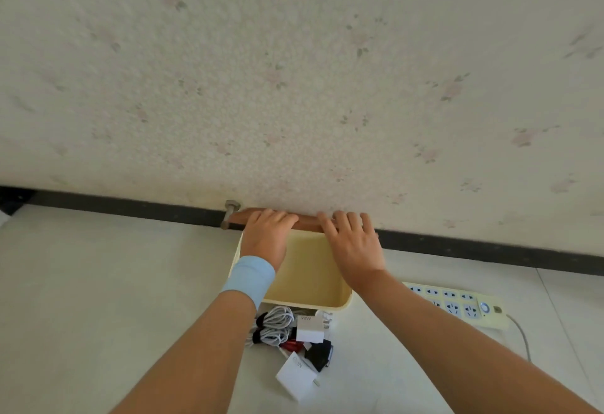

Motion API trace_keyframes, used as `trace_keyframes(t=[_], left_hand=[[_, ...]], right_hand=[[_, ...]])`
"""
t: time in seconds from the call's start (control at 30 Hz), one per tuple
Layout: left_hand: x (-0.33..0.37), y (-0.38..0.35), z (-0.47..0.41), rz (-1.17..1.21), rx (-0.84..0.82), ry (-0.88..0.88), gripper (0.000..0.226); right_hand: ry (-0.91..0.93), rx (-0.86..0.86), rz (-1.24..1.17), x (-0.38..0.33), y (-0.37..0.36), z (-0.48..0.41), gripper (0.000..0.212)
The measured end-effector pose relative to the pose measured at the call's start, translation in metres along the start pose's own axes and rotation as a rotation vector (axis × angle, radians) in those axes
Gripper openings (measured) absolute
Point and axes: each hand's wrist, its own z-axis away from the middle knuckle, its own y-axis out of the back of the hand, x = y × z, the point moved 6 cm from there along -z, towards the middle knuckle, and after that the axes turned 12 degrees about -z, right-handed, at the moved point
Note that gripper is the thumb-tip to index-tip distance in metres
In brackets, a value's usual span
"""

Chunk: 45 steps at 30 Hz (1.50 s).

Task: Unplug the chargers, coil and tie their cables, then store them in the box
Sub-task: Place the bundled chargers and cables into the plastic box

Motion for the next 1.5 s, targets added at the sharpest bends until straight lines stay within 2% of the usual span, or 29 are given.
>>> trace_keyframes(t=[0.17,0.23,0.3,0.37,0.47,0.6,0.7,0.8,0.9,1.0,1.1,1.17,1.2,1.3,1.43,1.5], left_hand=[[0.039,0.015,-0.034,0.122,-0.035,-0.078,0.043],[0.048,0.014,-0.042,0.096,-0.075,-0.052,0.044],[0.049,0.01,-0.045,-0.005,-0.117,0.022,0.043],[0.051,0.005,-0.044,-0.013,-0.175,0.121,0.036],[0.071,-0.007,-0.045,0.212,-0.29,0.206,0.033],[0.108,-0.017,-0.056,0.34,-0.294,0.205,0.033],[0.131,-0.02,-0.067,0.452,-0.275,0.212,0.034],[0.149,-0.03,-0.073,0.553,-0.317,0.175,0.03],[0.158,-0.05,-0.068,0.469,-0.383,0.144,0.033],[0.153,-0.061,-0.06,0.41,-0.384,0.219,0.039],[0.156,-0.068,-0.057,0.519,-0.477,0.2,0.047],[0.159,-0.073,-0.051,0.58,-0.575,0.155,0.058],[0.16,-0.075,-0.048,0.561,-0.613,0.132,0.063],[0.155,-0.075,-0.043,0.468,-0.637,0.107,0.064],[0.138,-0.066,-0.029,0.365,-0.619,0.055,0.05],[0.124,-0.063,-0.014,0.318,-0.648,0.047,0.044]], right_hand=[[-0.089,0.092,-0.045,0.01,0.025,-0.004,0.035],[-0.166,0.022,-0.041,0.029,0.031,0.001,0.028],[-0.247,-0.04,-0.032,0.054,0.035,0.01,0.031],[-0.302,-0.032,-0.002,0.078,0.041,0.021,0.034],[-0.314,-0.076,0.085,0.101,0.05,0.034,0.033],[-0.389,-0.263,0.117,0.127,0.052,0.042,0.025],[-0.553,-0.298,0.005,0.153,0.052,0.05,0.036],[-0.604,-0.302,-0.11,0.174,0.043,0.059,0.045],[-0.648,-0.331,-0.172,0.188,0.03,0.068,0.037],[-0.708,-0.355,-0.215,0.194,0.01,0.075,0.036],[-0.764,-0.345,-0.264,0.195,-0.002,0.074,0.052],[-0.738,-0.33,-0.278,0.191,-0.006,0.069,0.074],[-0.709,-0.326,-0.278,0.186,-0.009,0.066,0.078],[-0.619,-0.333,-0.275,0.171,-0.017,0.059,0.061],[-0.397,-0.283,-0.215,0.131,-0.025,0.047,0.04],[-0.306,-0.296,-0.283,0.103,-0.027,0.047,0.035]])
